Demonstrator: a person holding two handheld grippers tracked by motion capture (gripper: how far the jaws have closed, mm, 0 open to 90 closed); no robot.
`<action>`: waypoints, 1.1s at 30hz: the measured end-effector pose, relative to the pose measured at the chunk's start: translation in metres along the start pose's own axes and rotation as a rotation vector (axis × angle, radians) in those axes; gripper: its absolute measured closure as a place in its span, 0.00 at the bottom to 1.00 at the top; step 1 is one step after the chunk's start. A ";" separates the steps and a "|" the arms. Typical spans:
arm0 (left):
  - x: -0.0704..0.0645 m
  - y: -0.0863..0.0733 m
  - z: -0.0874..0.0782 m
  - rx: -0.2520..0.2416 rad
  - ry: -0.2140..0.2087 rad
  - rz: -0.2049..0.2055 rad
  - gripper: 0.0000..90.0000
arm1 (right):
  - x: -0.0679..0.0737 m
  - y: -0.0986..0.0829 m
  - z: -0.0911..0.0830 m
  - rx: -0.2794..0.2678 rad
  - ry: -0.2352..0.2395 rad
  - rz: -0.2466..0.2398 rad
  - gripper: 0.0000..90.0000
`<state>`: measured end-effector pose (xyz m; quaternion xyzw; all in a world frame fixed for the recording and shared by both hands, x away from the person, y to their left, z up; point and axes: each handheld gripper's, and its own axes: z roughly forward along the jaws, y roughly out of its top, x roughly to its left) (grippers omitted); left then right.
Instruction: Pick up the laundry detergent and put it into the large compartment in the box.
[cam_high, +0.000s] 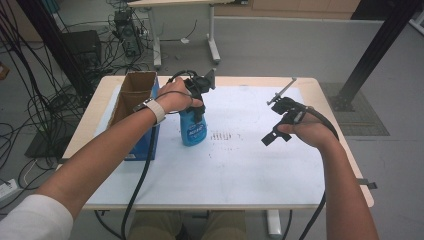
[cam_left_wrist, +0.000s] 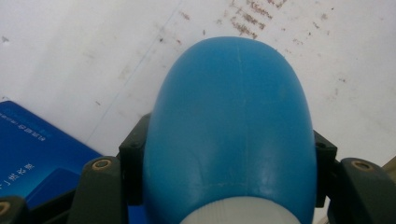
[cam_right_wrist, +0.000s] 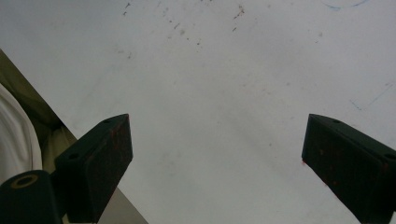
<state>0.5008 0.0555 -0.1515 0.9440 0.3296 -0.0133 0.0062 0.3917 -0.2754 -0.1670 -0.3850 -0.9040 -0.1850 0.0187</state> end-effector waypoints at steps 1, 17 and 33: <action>-0.001 0.000 0.000 0.001 0.002 0.002 0.42 | 0.000 0.000 0.000 -0.001 0.000 0.000 0.09; -0.001 0.000 0.000 0.002 0.004 -0.008 0.43 | 0.001 0.000 0.000 0.004 -0.002 0.012 0.09; -0.001 -0.001 0.000 -0.002 0.002 -0.008 0.43 | 0.002 0.000 -0.001 0.009 -0.004 0.011 0.09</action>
